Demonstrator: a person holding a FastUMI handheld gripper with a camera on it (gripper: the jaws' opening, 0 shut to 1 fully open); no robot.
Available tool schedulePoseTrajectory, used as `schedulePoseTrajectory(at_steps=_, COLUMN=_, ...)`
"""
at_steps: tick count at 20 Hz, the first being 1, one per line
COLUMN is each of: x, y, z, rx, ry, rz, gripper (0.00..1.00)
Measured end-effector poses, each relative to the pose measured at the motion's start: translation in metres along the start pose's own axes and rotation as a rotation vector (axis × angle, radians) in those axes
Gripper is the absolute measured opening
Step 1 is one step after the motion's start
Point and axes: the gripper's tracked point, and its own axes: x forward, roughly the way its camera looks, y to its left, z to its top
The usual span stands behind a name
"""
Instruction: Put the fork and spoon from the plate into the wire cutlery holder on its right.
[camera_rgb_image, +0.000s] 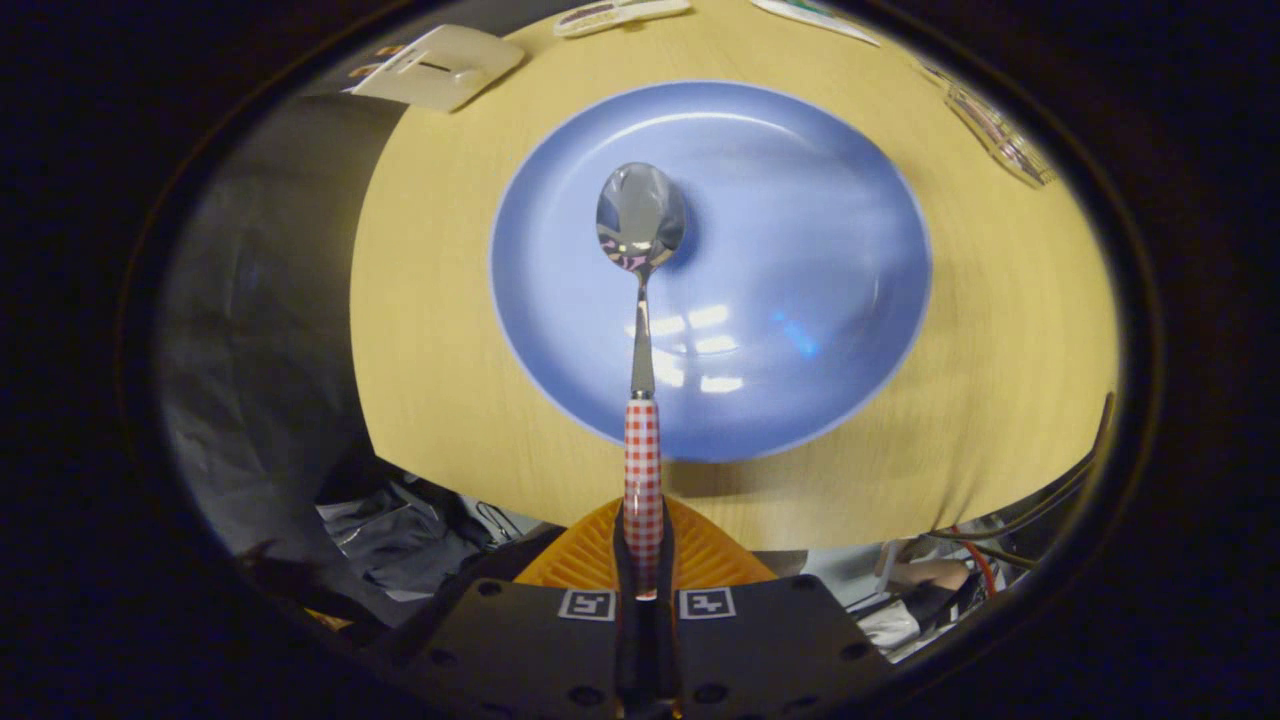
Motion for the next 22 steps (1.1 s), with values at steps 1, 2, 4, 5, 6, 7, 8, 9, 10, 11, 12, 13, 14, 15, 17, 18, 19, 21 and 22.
schedulePoseTrajectory(at_steps=1, x=-0.002, y=0.003, z=0.000, rx=-0.005, ry=-0.008, rz=0.017, gripper=0.09)
schedulePoseTrajectory(at_steps=2, x=-0.006, y=0.004, z=0.001, rx=0.003, ry=-0.015, rz=0.039, gripper=0.09)
schedulePoseTrajectory(at_steps=4, x=-0.021, y=-0.002, z=0.007, rx=0.019, ry=-0.025, rz=0.065, gripper=0.09)
schedulePoseTrajectory(at_steps=5, x=-0.029, y=-0.007, z=0.011, rx=0.020, ry=-0.030, rz=0.060, gripper=0.09)
schedulePoseTrajectory(at_steps=6, x=-0.043, y=-0.015, z=0.015, rx=0.023, ry=-0.034, rz=0.050, gripper=0.09)
schedulePoseTrajectory(at_steps=7, x=-0.061, y=-0.025, z=0.018, rx=0.030, ry=-0.042, rz=0.037, gripper=0.09)
schedulePoseTrajectory(at_steps=8, x=-0.075, y=-0.037, z=0.024, rx=0.038, ry=-0.054, rz=0.024, gripper=0.09)
schedulePoseTrajectory(at_steps=9, x=-0.088, y=-0.054, z=0.029, rx=0.047, ry=-0.076, rz=0.006, gripper=0.09)
schedulePoseTrajectory(at_steps=10, x=-0.102, y=-0.072, z=0.038, rx=0.061, ry=-0.101, rz=-0.015, gripper=0.09)
schedulePoseTrajectory(at_steps=11, x=-0.116, y=-0.089, z=0.045, rx=0.079, ry=-0.123, rz=-0.029, gripper=0.09)
schedulePoseTrajectory(at_steps=12, x=-0.130, y=-0.107, z=0.053, rx=0.100, ry=-0.141, rz=-0.044, gripper=0.09)
schedulePoseTrajectory(at_steps=13, x=-0.142, y=-0.125, z=0.060, rx=0.118, ry=-0.150, rz=-0.058, gripper=0.09)
schedulePoseTrajectory(at_steps=14, x=-0.152, y=-0.142, z=0.067, rx=0.130, ry=-0.155, rz=-0.077, gripper=0.09)
schedulePoseTrajectory(at_steps=15, x=-0.157, y=-0.160, z=0.075, rx=0.140, ry=-0.154, rz=-0.100, gripper=0.09)
schedulePoseTrajectory(at_steps=17, x=-0.163, y=-0.187, z=0.090, rx=0.150, ry=-0.131, rz=-0.129, gripper=0.09)
schedulePoseTrajectory(at_steps=18, x=-0.164, y=-0.196, z=0.095, rx=0.151, ry=-0.109, rz=-0.132, gripper=0.09)
schedulePoseTrajectory(at_steps=19, x=-0.163, y=-0.202, z=0.100, rx=0.151, ry=-0.082, rz=-0.134, gripper=0.09)
schedulePoseTrajectory(at_steps=21, x=-0.159, y=-0.213, z=0.104, rx=0.142, ry=-0.003, rz=-0.133, gripper=0.09)
schedulePoseTrajectory(at_steps=22, x=-0.156, y=-0.215, z=0.108, rx=0.139, ry=0.039, rz=-0.132, gripper=0.09)
